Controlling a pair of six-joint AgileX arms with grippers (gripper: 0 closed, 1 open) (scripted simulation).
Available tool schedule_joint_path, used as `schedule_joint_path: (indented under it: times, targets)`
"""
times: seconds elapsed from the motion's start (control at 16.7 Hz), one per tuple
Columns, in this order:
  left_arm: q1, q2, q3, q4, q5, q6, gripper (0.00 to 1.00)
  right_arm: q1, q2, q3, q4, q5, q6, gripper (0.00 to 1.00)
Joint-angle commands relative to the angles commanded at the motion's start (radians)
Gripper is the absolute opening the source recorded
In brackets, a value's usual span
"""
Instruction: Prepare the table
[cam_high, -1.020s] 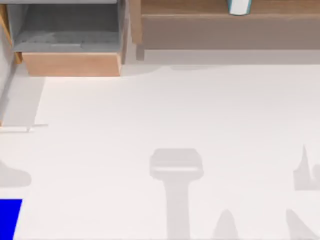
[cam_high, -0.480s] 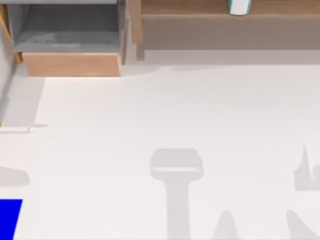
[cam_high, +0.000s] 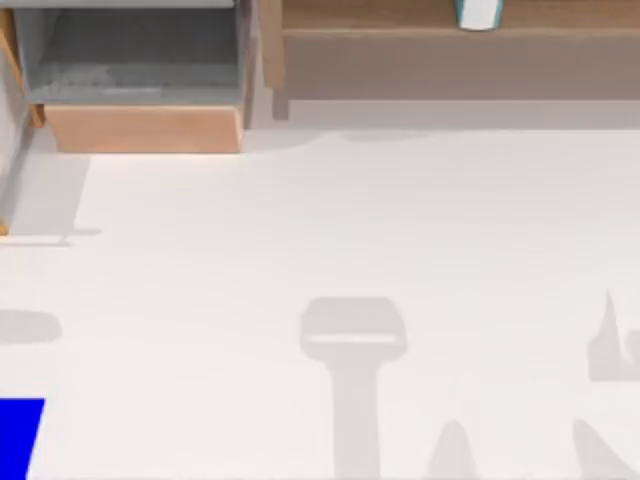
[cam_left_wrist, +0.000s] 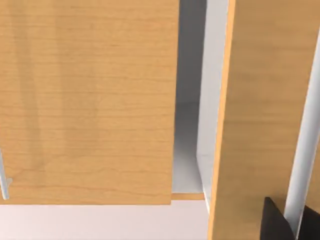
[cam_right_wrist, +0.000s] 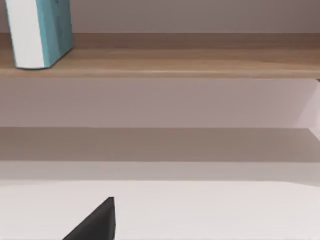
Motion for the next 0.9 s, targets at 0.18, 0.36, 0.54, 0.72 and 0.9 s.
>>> schedule_joint_path:
  times: [0.18, 0.36, 0.54, 0.72, 0.9]
  targets:
    - [-0.049, 0.034, 0.093, -0.047, -0.045, -0.001, 0.00, 0.000, 0.000, 0.000, 0.000, 0.000, 0.000, 1.00]
    - [-0.072, 0.049, 0.124, -0.070, -0.066, -0.003, 0.00, 0.000, 0.000, 0.000, 0.000, 0.000, 0.000, 1.00]
    - [-0.066, 0.051, 0.122, -0.074, -0.066, -0.004, 0.00, 0.000, 0.000, 0.000, 0.000, 0.000, 0.000, 1.00]
    - [-0.090, 0.083, 0.191, -0.110, -0.090, -0.005, 0.00, 0.000, 0.000, 0.000, 0.000, 0.000, 0.000, 1.00]
    - [-0.131, 0.131, 0.306, -0.169, -0.128, -0.007, 0.00, 0.000, 0.000, 0.000, 0.000, 0.000, 0.000, 1.00]
